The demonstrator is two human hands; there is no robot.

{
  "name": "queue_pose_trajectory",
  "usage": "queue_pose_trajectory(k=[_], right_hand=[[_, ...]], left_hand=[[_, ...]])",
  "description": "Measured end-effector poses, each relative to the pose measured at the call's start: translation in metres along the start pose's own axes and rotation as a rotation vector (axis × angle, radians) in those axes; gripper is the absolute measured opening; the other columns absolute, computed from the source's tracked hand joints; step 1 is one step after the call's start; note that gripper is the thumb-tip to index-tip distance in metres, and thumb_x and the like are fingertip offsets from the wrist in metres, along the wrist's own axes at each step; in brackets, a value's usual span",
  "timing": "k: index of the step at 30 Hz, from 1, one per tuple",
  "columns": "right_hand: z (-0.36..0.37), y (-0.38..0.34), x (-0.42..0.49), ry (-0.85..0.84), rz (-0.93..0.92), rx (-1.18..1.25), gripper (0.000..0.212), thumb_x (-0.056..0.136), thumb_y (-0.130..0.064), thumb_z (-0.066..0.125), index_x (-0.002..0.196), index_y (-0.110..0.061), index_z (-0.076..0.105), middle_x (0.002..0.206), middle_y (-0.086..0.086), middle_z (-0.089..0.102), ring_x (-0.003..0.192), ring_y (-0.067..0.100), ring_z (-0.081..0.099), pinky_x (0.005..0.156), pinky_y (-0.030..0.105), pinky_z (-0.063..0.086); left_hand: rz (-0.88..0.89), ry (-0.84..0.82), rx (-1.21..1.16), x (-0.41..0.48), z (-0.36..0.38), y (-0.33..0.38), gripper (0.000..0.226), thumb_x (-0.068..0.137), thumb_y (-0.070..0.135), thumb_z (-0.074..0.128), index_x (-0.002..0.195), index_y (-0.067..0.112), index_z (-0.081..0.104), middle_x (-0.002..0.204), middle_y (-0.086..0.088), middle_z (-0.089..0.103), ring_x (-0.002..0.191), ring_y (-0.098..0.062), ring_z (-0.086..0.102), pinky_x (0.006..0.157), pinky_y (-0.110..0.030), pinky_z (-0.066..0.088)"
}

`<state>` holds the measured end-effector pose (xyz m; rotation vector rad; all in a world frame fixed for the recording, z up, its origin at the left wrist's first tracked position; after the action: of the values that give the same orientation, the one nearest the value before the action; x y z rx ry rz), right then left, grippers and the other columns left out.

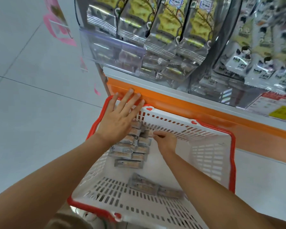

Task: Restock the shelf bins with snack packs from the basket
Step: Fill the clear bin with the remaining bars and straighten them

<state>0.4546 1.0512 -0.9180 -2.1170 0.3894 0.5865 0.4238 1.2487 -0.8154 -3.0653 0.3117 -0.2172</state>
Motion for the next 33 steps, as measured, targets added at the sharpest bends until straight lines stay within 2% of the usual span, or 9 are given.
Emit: queue_pose_trajectory(k=[4,9,13,17,20,24,26,29,33], right_hand=[[-0.015,-0.003,-0.002,0.015,-0.065,-0.066,0.014,0.084,-0.008,0.072,0.097,-0.010,0.078,0.100,0.003,0.075,0.096,0.014,0.067,0.091,0.021,0.049],[-0.041,-0.015,-0.019,-0.040,-0.196,0.071,0.014,0.082,0.000,0.071,0.087,-0.013,0.074,0.088,-0.005,0.070,0.085,0.009,0.065,0.085,0.021,0.052],[-0.065,-0.035,-0.041,-0.091,-0.244,0.239,0.020,0.081,0.007,0.069,0.083,-0.012,0.071,0.085,-0.001,0.070,0.079,0.011,0.065,0.078,0.025,0.052],[-0.092,-0.062,-0.069,-0.086,-0.287,0.355,0.021,0.083,0.005,0.067,0.080,-0.016,0.070,0.079,0.000,0.069,0.070,0.010,0.064,0.068,0.022,0.051],[-0.115,-0.086,-0.093,-0.075,-0.345,0.430,0.016,0.084,0.005,0.066,0.084,-0.010,0.069,0.078,0.001,0.068,0.063,0.002,0.061,0.064,0.018,0.050],[-0.143,-0.111,-0.123,-0.072,-0.433,0.510,0.013,0.083,0.006,0.067,0.089,-0.006,0.068,0.079,0.003,0.068,0.059,0.000,0.060,0.063,0.016,0.049],[-0.157,-0.119,-0.135,-0.071,-0.515,0.536,0.012,0.085,0.002,0.068,0.094,-0.006,0.068,0.080,0.002,0.069,0.064,0.002,0.062,0.066,0.018,0.050],[-0.176,-0.120,-0.146,-0.031,-0.626,0.477,0.014,0.089,-0.007,0.067,0.102,-0.011,0.068,0.090,-0.003,0.070,0.081,0.006,0.065,0.075,0.020,0.051],[-0.185,-0.111,-0.156,-0.058,-0.718,0.180,0.029,0.086,-0.008,0.071,0.114,-0.014,0.064,0.108,-0.003,0.067,0.098,0.008,0.062,0.081,0.015,0.048]], left_hand=[[-0.028,-0.040,0.027,0.000,-0.005,0.003,0.079,0.084,0.026,0.064,0.154,0.014,0.029,0.161,-0.014,0.019,0.151,-0.034,0.008,0.120,-0.056,0.006],[-0.092,-0.090,-0.005,0.000,-0.019,0.014,0.071,0.082,0.025,0.059,0.149,0.013,0.039,0.157,-0.019,0.029,0.148,-0.036,0.017,0.118,-0.056,0.017],[-0.074,-0.071,-0.116,0.002,-0.038,0.033,0.054,0.077,0.022,0.071,0.130,0.013,0.061,0.132,-0.018,0.055,0.123,-0.037,0.051,0.105,-0.050,0.035],[-0.075,-0.209,-0.353,0.005,-0.046,0.055,0.050,0.090,0.039,0.063,0.135,0.019,0.056,0.134,-0.007,0.054,0.119,-0.028,0.053,0.100,-0.041,0.040],[-0.092,-0.150,-0.502,0.006,-0.064,0.070,0.054,0.086,0.044,0.068,0.134,0.021,0.055,0.126,-0.003,0.059,0.116,-0.025,0.055,0.093,-0.038,0.047],[-0.160,-0.013,-0.729,0.014,-0.098,0.085,0.021,0.089,0.040,0.067,0.099,0.024,0.057,0.095,0.006,0.057,0.084,-0.013,0.055,0.066,-0.030,0.042],[-0.169,0.005,-0.820,0.018,-0.113,0.088,0.013,0.091,0.031,0.066,0.090,0.024,0.056,0.090,0.006,0.059,0.081,-0.012,0.058,0.065,-0.030,0.042],[-0.218,-0.041,-0.999,0.022,-0.131,0.090,0.014,0.095,0.025,0.062,0.104,0.015,0.063,0.095,0.002,0.068,0.087,-0.014,0.063,0.074,-0.030,0.050],[-0.266,-0.142,-1.294,0.019,-0.153,0.097,0.026,0.099,0.021,0.055,0.124,0.015,0.060,0.109,0.006,0.069,0.097,-0.001,0.064,0.084,-0.015,0.049]])
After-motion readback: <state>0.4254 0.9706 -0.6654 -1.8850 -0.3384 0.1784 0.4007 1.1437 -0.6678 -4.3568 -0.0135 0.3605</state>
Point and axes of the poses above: each hand's wrist, its own x-axis towards the middle knuckle, its own z-axis out of the palm, y = z × x, the point moved 4 cm from there along x, towards the middle knuckle
